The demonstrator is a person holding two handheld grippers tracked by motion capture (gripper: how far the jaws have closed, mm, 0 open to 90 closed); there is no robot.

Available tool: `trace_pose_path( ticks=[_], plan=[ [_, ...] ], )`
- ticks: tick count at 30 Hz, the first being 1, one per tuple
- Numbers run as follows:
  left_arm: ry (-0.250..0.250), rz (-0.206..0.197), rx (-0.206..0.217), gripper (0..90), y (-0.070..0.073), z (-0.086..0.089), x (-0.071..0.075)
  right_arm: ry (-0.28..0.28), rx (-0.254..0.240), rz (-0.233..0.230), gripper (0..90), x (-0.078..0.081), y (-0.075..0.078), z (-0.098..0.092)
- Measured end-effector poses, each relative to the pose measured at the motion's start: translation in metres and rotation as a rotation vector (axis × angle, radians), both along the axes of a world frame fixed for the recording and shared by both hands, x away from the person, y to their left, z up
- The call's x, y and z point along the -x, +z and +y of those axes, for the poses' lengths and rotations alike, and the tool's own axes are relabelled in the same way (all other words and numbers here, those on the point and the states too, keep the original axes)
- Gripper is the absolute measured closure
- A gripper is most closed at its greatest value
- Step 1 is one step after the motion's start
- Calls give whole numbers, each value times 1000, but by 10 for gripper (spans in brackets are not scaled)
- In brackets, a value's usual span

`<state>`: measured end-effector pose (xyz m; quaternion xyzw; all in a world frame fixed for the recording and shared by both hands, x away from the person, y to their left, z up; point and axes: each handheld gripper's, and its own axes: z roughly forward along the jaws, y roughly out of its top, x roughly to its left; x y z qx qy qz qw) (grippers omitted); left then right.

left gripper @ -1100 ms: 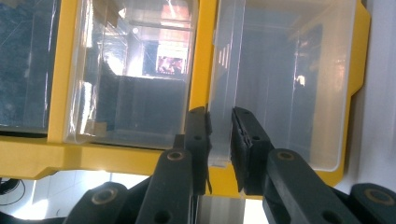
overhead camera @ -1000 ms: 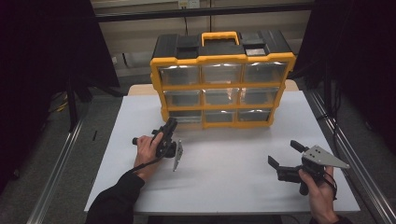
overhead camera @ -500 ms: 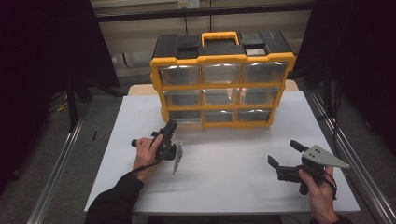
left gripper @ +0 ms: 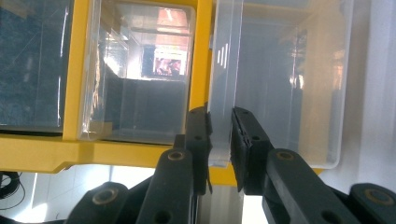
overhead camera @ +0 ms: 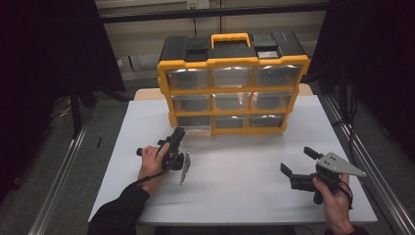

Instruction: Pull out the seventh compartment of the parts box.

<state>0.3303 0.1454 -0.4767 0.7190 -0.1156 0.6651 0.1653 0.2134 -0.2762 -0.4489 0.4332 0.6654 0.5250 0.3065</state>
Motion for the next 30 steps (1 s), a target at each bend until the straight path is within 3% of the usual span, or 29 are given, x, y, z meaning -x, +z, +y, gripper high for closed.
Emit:
trace_pose_path(
  ticks=[1,2,3,5,7,8,14,15,17,19,25,30],
  plan=[
    [-19,15,22,781,-2,0,-1,0,1,0,1,0,0,0],
    [16,12,-18,781,1,0,1,-1,-1,0,1,0,0,0],
    [19,5,-12,781,0,0,2,1,-2,0,1,0,0,0],
    [-24,14,23,782,-2,-1,0,0,0,0,1,0,0,0],
    [-1,3,-17,782,1,0,4,0,1,0,2,0,0,0],
    [-18,23,2,782,0,0,3,0,0,0,1,0,0,0],
    [-19,10,-11,782,2,1,7,0,1,-1,1,0,0,0],
    [-27,8,14,782,0,1,8,3,2,-2,1,0,0,0],
    [-18,6,-16,782,2,1,10,4,1,-1,1,0,0,0],
    [-37,5,17,783,0,1,9,1,2,-3,1,0,0,0],
    [-4,14,-19,782,1,1,12,1,1,-4,1,0,0,0],
    [-19,11,-9,782,1,1,12,2,1,-4,1,0,0,0]
  ],
)
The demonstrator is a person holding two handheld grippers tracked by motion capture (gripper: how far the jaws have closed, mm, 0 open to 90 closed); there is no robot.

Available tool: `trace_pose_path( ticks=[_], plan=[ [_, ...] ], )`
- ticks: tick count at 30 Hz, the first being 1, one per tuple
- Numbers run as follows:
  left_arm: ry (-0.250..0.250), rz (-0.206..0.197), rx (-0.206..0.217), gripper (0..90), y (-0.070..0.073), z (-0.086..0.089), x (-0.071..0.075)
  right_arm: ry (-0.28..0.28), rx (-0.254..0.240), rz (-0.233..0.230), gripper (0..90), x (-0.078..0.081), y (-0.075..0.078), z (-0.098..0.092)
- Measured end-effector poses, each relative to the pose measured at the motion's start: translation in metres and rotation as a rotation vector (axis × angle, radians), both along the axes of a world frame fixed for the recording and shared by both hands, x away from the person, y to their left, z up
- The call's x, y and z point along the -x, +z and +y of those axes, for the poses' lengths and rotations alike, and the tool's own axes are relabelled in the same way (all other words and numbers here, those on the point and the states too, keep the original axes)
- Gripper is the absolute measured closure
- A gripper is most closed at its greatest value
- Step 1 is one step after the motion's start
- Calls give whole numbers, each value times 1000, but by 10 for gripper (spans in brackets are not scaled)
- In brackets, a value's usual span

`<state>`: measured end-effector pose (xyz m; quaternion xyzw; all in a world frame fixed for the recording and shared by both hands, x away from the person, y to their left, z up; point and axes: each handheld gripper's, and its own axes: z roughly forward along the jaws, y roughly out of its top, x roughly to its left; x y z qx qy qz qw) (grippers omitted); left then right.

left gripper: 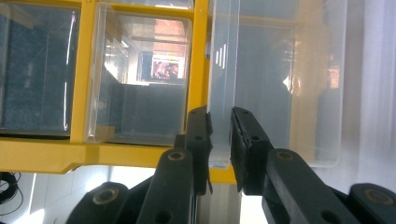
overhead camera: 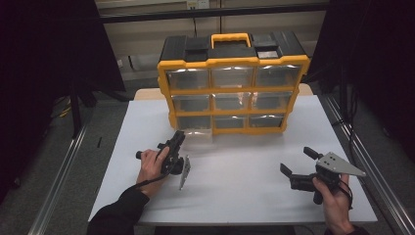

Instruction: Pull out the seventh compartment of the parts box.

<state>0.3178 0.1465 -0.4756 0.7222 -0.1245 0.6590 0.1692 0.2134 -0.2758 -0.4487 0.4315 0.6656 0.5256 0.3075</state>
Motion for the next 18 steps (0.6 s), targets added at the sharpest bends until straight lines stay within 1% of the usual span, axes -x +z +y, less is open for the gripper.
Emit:
trace_pose_path(
  ticks=[4,5,6,8,10,12,13,14,15,16,18],
  plan=[
    [6,1,-2,781,0,0,2,1,0,0,1,0,0,0],
    [12,8,-1,781,0,0,2,1,1,0,1,0,0,0],
    [-1,18,-1,782,0,0,1,0,-1,0,1,0,0,0],
    [-3,14,-3,782,0,0,2,2,1,-1,1,0,0,0],
    [-8,9,15,782,-1,0,2,3,1,2,1,0,0,0],
    [-4,8,-4,782,1,0,4,2,1,2,1,0,0,0],
    [-1,24,7,781,0,1,5,2,0,2,1,0,0,0],
    [1,21,10,780,0,1,6,3,0,1,1,0,0,0],
    [6,17,1,778,1,2,7,4,-2,0,1,0,0,0],
    [-18,25,24,779,0,1,5,4,-3,0,1,0,0,0],
    [-16,24,30,779,-1,1,6,7,1,1,1,-1,0,0]
  ],
)
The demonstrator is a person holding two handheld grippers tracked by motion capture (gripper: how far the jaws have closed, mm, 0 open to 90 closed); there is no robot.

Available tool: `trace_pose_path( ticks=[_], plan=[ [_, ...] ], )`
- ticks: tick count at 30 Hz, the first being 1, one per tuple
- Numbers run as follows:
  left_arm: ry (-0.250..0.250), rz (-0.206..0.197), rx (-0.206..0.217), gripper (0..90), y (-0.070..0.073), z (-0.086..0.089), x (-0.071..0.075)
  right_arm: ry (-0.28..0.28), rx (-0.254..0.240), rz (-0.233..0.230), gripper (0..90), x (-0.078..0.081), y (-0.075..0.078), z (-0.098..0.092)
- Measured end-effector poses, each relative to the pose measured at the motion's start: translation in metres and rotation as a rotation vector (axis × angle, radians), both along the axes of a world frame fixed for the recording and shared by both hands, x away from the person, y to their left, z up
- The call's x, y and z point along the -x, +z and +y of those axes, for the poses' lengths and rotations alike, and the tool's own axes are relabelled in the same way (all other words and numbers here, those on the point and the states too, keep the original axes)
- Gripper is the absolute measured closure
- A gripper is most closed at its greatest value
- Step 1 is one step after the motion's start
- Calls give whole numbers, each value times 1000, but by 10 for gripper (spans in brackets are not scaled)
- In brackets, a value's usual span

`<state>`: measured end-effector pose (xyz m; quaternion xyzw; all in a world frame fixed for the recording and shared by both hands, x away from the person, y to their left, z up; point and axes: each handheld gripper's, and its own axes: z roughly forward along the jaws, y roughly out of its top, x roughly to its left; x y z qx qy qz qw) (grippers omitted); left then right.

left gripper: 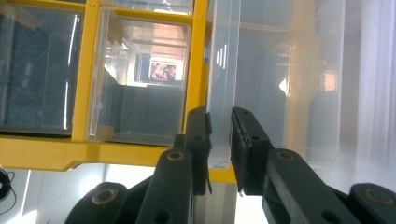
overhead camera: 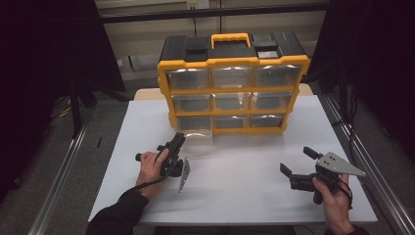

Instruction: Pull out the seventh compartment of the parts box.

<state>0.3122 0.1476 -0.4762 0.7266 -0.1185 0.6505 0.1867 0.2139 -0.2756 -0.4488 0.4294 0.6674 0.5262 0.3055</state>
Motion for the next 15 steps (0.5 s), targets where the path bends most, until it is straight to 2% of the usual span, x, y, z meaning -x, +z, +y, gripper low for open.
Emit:
trace_pose_path(
  ticks=[3,6,8,11,12,13,15],
  plan=[
    [13,0,-18,780,1,0,1,0,0,0,1,0,0,0],
    [6,2,-10,779,1,0,3,0,0,0,1,0,0,0],
    [-3,-2,-20,779,2,1,3,-1,1,2,1,0,0,0],
    [7,1,-9,779,2,0,5,1,0,2,1,0,0,0],
    [-7,-4,3,780,1,1,5,1,0,1,1,0,0,0],
    [13,-5,-16,779,3,1,7,0,0,0,1,0,0,0],
    [-4,2,3,779,2,2,7,-1,-1,3,1,0,0,0]
  ],
)
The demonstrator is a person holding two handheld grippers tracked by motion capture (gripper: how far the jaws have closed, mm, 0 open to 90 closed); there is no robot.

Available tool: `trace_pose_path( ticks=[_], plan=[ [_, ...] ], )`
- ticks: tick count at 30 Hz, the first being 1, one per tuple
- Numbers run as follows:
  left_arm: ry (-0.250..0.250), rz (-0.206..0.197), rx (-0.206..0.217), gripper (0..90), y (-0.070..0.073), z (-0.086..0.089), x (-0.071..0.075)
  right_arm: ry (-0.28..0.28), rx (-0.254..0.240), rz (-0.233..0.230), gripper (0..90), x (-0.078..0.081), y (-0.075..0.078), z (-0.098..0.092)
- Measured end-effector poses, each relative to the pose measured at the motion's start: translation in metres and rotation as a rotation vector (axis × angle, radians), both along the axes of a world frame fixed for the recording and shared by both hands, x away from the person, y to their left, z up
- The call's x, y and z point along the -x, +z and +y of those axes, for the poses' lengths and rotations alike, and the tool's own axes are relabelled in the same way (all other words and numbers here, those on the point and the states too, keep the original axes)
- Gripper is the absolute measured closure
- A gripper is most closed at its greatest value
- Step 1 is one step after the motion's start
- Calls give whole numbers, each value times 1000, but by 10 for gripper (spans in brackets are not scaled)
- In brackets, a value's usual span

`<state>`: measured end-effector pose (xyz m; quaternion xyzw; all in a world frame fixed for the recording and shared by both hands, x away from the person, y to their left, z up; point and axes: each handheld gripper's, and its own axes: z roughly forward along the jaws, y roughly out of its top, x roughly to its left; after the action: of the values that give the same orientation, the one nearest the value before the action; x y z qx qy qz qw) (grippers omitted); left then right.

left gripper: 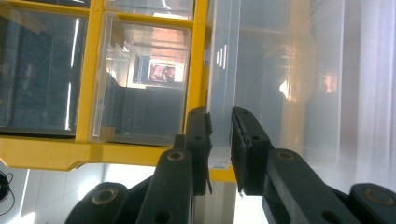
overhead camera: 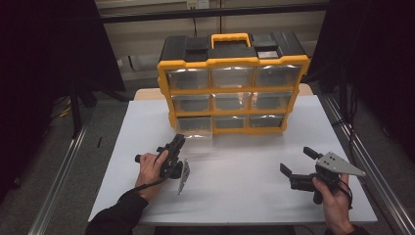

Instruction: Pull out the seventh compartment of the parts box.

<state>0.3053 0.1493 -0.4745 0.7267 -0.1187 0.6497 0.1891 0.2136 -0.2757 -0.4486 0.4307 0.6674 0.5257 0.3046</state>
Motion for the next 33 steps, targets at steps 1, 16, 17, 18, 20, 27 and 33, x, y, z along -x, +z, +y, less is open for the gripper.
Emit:
trace_pose_path(
  ticks=[1,16,17,18,20,27,33],
  plan=[
    [6,2,-2,779,0,0,1,1,1,-2,1,0,0,0],
    [-1,34,-7,769,2,3,8,2,2,0,0,0,0,0],
    [-4,31,-12,769,2,3,8,0,1,-1,0,0,0,0],
    [-1,33,-14,769,2,3,8,0,1,0,0,0,0,0],
    [-13,35,-14,768,2,5,6,-2,1,-1,0,0,0,0],
    [-39,59,49,763,-2,3,4,-1,-4,-3,0,0,0,0],
    [-14,57,24,759,1,3,6,0,0,-2,0,0,0,0]
  ],
)
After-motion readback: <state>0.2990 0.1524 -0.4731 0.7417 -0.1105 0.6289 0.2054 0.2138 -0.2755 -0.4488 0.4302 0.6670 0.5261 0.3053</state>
